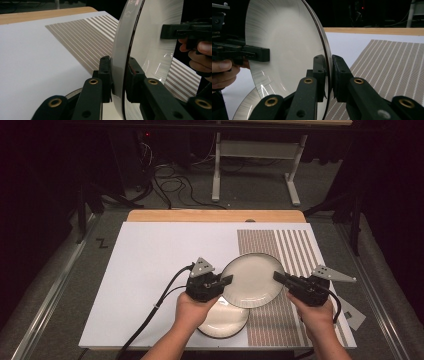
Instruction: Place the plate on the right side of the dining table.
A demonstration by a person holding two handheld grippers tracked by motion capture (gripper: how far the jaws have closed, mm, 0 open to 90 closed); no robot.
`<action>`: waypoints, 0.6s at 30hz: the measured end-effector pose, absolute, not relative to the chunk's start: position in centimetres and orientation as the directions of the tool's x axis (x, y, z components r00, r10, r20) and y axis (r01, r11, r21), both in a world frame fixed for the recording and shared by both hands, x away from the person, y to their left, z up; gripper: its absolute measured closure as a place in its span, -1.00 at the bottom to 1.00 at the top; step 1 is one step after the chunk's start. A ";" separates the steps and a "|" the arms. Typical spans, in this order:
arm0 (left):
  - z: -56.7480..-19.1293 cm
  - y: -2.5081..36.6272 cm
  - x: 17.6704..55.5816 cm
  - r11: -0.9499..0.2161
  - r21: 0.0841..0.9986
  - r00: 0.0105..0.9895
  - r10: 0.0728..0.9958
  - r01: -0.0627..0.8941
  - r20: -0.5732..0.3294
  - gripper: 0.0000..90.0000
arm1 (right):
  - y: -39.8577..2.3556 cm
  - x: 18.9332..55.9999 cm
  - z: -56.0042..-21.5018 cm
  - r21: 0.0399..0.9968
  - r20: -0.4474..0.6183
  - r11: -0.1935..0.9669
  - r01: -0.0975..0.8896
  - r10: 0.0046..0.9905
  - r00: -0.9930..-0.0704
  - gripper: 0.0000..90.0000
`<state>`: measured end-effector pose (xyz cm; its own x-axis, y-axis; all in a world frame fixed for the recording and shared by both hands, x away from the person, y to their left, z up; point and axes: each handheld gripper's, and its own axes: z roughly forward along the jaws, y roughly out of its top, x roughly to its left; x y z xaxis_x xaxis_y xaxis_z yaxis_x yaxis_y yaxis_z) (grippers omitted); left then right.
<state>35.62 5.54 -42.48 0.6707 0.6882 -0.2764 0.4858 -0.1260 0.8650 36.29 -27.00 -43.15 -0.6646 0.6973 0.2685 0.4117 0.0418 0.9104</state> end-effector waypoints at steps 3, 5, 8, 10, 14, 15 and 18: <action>-42.5 4.7 36.0 -0.133 0.863 0.673 0.686 0.488 -0.275 0.71 | -27.7 36.3 -43.2 0.910 0.270 0.033 0.413 0.708 -0.652 0.86; -42.5 4.1 36.4 -0.135 0.862 0.675 0.685 0.488 -0.274 0.71 | -28.2 36.3 -43.2 0.912 0.265 0.031 0.409 0.717 -0.645 0.86; -42.6 3.3 36.8 -0.139 0.856 0.675 0.682 0.497 -0.281 0.70 | -28.8 36.3 -43.2 0.913 0.263 0.025 0.407 0.727 -0.635 0.86; -42.6 2.7 37.1 -0.147 0.855 0.676 0.683 0.498 -0.276 0.70 | -29.3 36.4 -43.3 0.913 0.266 0.017 0.408 0.734 -0.625 0.86; -42.7 1.7 37.8 -0.152 0.847 0.673 0.684 0.509 -0.282 0.68 | -30.1 36.5 -43.4 0.914 0.261 0.012 0.406 0.750 -0.608 0.86; -42.8 1.5 38.0 -0.155 0.845 0.673 0.684 0.511 -0.282 0.67 | -30.3 36.5 -43.4 0.913 0.263 0.008 0.408 0.752 -0.605 0.87; -42.8 0.7 38.5 -0.166 0.842 0.676 0.683 0.513 -0.277 0.66 | -30.9 36.5 -43.5 0.913 0.262 0.003 0.409 0.764 -0.590 0.87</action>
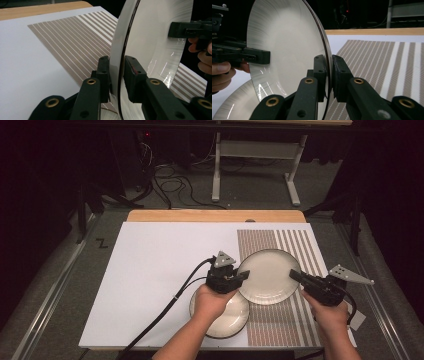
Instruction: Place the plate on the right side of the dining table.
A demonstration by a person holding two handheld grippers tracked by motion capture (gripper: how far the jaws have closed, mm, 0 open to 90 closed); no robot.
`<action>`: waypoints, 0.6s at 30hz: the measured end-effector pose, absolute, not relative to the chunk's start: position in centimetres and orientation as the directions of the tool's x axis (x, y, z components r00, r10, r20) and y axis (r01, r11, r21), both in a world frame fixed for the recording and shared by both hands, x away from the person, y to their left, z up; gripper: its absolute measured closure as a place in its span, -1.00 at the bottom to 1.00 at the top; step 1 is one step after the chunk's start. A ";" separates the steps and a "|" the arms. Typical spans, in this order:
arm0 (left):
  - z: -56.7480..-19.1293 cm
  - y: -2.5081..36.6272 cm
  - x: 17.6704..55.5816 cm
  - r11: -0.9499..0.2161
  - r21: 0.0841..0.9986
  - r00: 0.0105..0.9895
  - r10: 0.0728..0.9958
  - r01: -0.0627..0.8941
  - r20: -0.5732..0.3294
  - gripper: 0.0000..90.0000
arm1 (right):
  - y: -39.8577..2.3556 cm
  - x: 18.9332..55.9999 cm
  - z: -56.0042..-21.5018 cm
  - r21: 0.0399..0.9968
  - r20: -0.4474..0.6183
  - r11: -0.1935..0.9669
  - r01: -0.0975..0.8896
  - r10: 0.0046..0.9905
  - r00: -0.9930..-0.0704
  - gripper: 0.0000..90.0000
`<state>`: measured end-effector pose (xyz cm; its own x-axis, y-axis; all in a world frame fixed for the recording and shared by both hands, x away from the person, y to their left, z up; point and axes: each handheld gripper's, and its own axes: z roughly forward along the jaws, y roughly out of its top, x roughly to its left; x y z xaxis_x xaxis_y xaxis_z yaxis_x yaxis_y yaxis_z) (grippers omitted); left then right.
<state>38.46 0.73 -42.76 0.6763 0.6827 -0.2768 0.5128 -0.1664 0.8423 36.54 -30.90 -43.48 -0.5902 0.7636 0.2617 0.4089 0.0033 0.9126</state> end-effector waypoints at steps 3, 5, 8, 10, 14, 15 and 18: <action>-42.8 -0.1 38.9 -0.176 0.840 0.680 0.680 0.514 -0.274 0.66 | -31.6 36.6 -43.6 0.913 0.263 -0.006 0.409 0.774 -0.576 0.86; -42.9 -0.5 39.2 -0.179 0.837 0.681 0.679 0.518 -0.276 0.65 | -32.0 36.7 -43.6 0.912 0.263 -0.010 0.409 0.781 -0.566 0.86; -43.2 -1.2 39.7 -0.202 0.833 0.691 0.674 0.515 -0.263 0.64 | -32.5 36.8 -43.8 0.912 0.262 -0.015 0.410 0.790 -0.555 0.87; -43.4 -1.6 40.1 -0.204 0.829 0.690 0.673 0.521 -0.267 0.64 | -32.8 36.8 -43.9 0.911 0.259 -0.014 0.412 0.797 -0.545 0.87; -43.9 -2.3 40.6 -0.209 0.817 0.686 0.672 0.538 -0.279 0.62 | -33.2 36.8 -44.2 0.907 0.255 -0.014 0.420 0.813 -0.524 0.87; -44.0 -2.5 40.8 -0.210 0.815 0.685 0.672 0.540 -0.281 0.62 | -33.4 36.9 -44.4 0.908 0.253 -0.014 0.420 0.815 -0.521 0.87; -44.4 -3.1 41.2 -0.221 0.807 0.685 0.672 0.547 -0.280 0.61 | -33.8 37.0 -44.7 0.904 0.257 -0.023 0.426 0.826 -0.501 0.86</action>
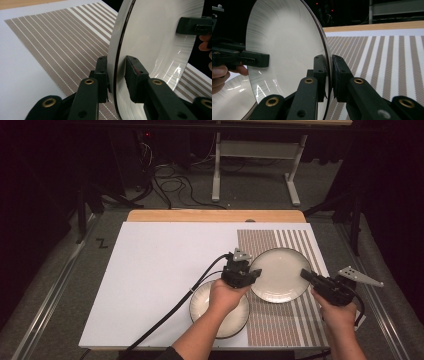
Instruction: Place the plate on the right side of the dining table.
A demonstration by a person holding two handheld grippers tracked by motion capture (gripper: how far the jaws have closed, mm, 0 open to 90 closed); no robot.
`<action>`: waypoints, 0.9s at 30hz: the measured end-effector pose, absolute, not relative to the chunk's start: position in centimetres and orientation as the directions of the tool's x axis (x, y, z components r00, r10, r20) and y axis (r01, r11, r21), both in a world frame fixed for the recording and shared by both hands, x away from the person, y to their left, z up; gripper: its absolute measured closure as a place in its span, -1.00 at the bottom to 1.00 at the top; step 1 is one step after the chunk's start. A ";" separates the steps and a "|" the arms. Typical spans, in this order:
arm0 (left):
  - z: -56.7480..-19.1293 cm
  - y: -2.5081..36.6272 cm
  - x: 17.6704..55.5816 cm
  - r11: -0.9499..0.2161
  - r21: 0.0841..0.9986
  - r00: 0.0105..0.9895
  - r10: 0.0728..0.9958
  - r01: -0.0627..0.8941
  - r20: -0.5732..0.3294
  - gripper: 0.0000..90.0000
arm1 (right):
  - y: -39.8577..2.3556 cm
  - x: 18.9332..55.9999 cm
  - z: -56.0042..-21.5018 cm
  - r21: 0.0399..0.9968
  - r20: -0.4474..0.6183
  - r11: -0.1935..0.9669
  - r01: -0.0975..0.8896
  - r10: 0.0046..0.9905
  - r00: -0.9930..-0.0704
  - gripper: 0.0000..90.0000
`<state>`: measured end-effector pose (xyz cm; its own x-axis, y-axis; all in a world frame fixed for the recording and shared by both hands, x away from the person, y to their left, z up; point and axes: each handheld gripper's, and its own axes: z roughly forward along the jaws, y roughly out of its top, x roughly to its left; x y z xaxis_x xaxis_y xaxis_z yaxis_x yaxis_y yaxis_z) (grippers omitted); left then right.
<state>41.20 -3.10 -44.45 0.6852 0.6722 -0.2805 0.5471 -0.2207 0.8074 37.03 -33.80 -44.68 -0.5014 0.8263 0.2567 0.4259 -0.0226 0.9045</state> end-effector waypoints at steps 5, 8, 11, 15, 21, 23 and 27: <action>-45.2 -3.9 41.8 -0.232 0.796 0.683 0.673 0.560 -0.284 0.59 | -34.4 37.2 -45.3 0.897 0.269 -0.034 0.441 0.833 -0.484 0.87; -45.5 -4.4 42.0 -0.224 0.793 0.676 0.677 0.566 -0.291 0.59 | -34.7 37.3 -45.7 0.894 0.270 -0.035 0.446 0.836 -0.477 0.87; -45.9 -4.8 42.2 -0.234 0.788 0.676 0.679 0.569 -0.287 0.58 | -35.1 37.4 -46.0 0.890 0.274 -0.037 0.454 0.840 -0.468 0.87; -46.3 -5.2 42.4 -0.239 0.783 0.675 0.680 0.574 -0.287 0.58 | -35.4 37.5 -46.4 0.884 0.281 -0.043 0.466 0.844 -0.456 0.87; -47.1 -5.5 42.8 -0.249 0.767 0.665 0.688 0.591 -0.290 0.57 | -35.5 37.8 -47.1 0.872 0.283 -0.038 0.488 0.852 -0.441 0.87; -47.3 -5.7 42.8 -0.253 0.766 0.667 0.688 0.591 -0.287 0.57 | -35.6 37.9 -47.3 0.871 0.283 -0.037 0.490 0.853 -0.438 0.86; -47.6 -6.0 42.8 -0.262 0.759 0.666 0.690 0.596 -0.284 0.57 | -35.7 37.9 -47.5 0.868 0.279 -0.036 0.495 0.860 -0.428 0.86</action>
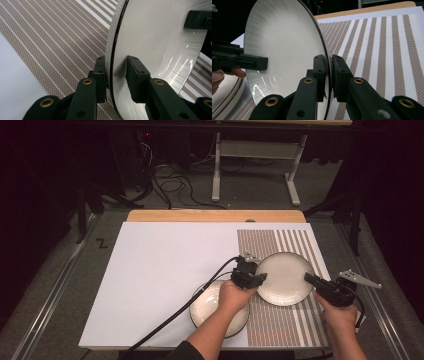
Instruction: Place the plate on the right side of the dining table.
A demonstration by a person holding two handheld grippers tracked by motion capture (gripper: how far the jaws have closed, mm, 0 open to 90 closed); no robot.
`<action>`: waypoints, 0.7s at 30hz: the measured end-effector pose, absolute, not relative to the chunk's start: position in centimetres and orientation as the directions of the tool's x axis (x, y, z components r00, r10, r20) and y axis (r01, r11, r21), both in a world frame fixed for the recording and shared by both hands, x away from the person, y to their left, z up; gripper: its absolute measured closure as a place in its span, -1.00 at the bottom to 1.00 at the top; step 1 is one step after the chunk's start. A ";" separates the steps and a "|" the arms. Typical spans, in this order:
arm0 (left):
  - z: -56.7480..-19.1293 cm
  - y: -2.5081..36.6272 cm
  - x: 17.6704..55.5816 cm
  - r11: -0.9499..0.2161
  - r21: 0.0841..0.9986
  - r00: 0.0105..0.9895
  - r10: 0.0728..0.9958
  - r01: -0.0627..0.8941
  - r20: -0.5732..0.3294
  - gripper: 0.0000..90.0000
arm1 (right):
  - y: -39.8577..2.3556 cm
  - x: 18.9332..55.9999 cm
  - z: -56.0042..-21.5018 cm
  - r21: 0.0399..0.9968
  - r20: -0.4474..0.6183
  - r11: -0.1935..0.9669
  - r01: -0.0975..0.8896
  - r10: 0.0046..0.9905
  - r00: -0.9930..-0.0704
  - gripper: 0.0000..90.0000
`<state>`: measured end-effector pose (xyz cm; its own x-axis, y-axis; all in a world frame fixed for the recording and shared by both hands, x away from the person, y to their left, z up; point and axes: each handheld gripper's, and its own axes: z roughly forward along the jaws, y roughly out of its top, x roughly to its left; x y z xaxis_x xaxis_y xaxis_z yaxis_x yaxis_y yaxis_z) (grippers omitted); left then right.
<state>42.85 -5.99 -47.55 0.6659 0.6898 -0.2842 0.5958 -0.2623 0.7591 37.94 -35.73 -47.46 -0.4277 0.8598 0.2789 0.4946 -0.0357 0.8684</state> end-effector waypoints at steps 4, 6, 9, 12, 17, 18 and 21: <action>-47.8 -6.2 42.9 -0.271 0.757 0.667 0.693 0.595 -0.276 0.57 | -35.8 38.0 -47.6 0.873 0.263 -0.025 0.488 0.865 -0.427 0.85; -47.8 -6.3 42.9 -0.276 0.756 0.667 0.694 0.593 -0.270 0.56 | -35.8 37.9 -47.8 0.877 0.252 -0.017 0.480 0.868 -0.429 0.85; -47.8 -6.5 42.9 -0.288 0.755 0.669 0.698 0.589 -0.255 0.56 | -35.9 38.0 -47.9 0.876 0.251 -0.015 0.482 0.868 -0.428 0.85; -47.8 -6.6 42.9 -0.286 0.753 0.664 0.702 0.593 -0.256 0.56 | -35.9 38.0 -47.9 0.878 0.245 -0.012 0.479 0.870 -0.428 0.85; -47.8 -6.8 43.0 -0.285 0.745 0.652 0.714 0.603 -0.255 0.53 | -35.9 38.0 -48.0 0.879 0.241 -0.008 0.476 0.870 -0.429 0.86; -47.8 -6.9 43.0 -0.292 0.744 0.652 0.717 0.601 -0.246 0.51 | -35.9 38.0 -48.0 0.879 0.241 -0.008 0.478 0.870 -0.429 0.86; -47.9 -7.3 42.8 -0.319 0.741 0.654 0.727 0.591 -0.209 0.45 | -36.0 38.1 -48.0 0.876 0.248 -0.008 0.482 0.865 -0.436 0.88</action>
